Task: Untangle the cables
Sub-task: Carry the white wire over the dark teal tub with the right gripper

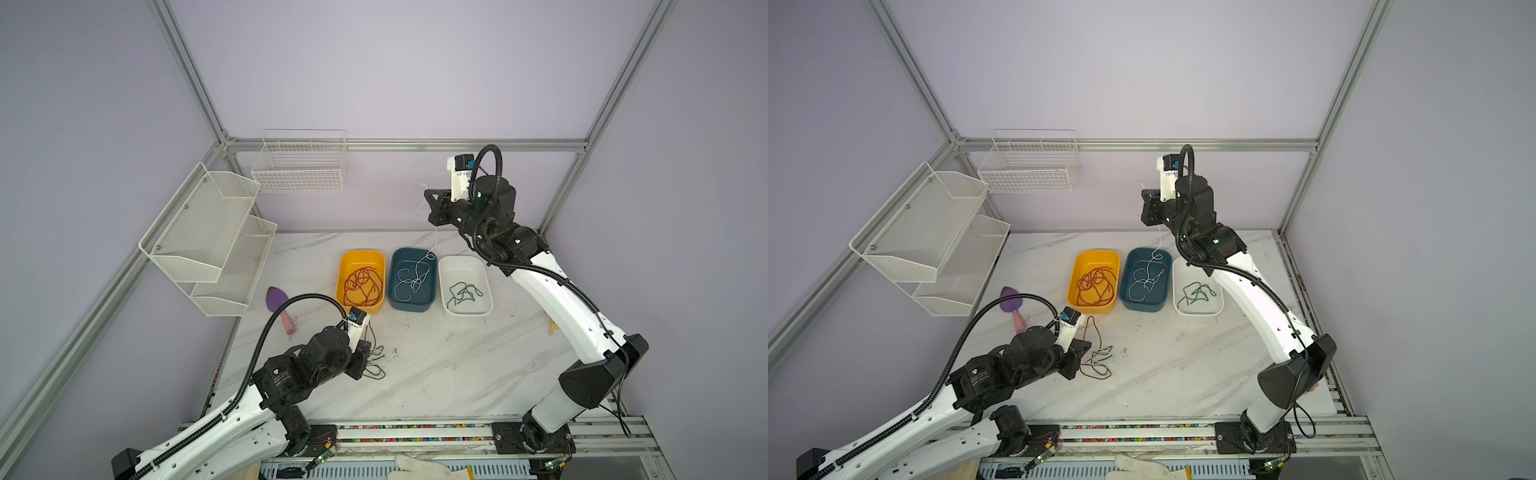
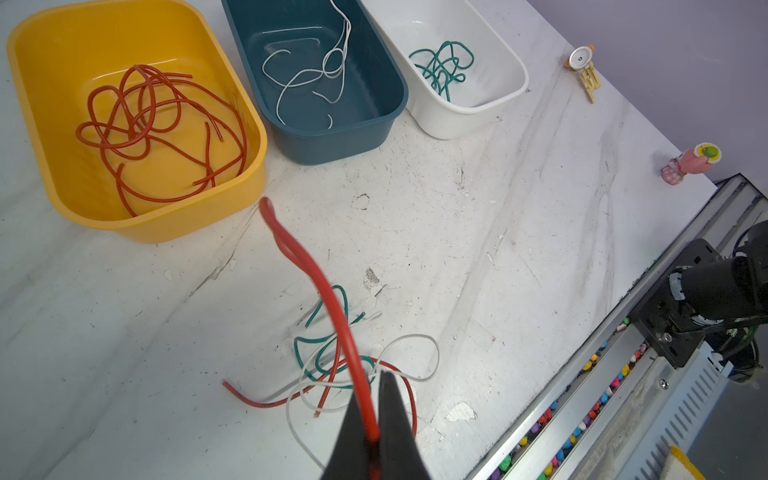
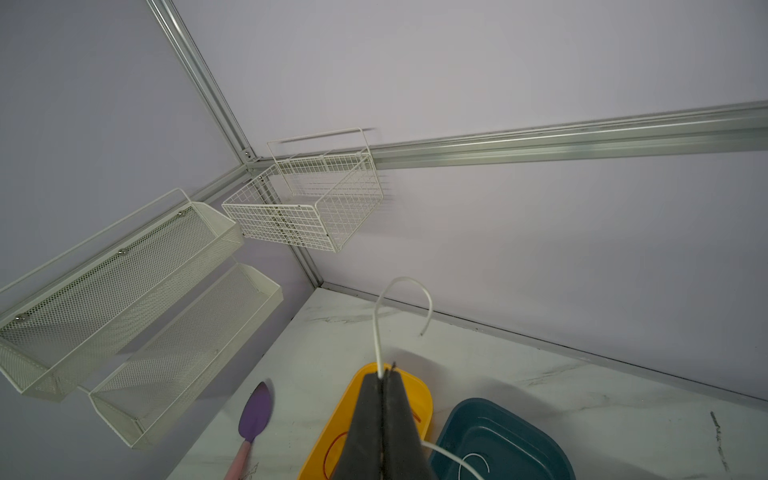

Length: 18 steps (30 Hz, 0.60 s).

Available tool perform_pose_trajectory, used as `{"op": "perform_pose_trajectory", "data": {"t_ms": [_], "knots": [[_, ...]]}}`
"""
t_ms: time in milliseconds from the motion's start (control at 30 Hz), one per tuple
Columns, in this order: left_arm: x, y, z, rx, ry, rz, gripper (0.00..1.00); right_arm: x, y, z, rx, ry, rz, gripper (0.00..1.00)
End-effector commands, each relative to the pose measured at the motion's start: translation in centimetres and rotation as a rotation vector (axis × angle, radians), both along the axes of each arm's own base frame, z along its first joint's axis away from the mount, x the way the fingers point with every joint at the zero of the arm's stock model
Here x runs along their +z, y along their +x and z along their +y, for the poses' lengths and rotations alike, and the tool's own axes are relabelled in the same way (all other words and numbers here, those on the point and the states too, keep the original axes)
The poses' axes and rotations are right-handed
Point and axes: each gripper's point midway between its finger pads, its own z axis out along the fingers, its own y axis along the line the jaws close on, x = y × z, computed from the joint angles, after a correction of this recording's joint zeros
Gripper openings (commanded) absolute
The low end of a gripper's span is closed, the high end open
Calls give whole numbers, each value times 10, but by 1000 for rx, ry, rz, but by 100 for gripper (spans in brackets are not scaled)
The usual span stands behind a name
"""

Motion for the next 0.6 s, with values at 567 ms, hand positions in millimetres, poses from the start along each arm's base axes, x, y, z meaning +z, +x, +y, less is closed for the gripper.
{"op": "perform_pose_trajectory", "data": {"t_ms": [567], "knots": [[11,-1,-7,-38,-18,-22,0,-111,23,9,-19,29,162,0]]}}
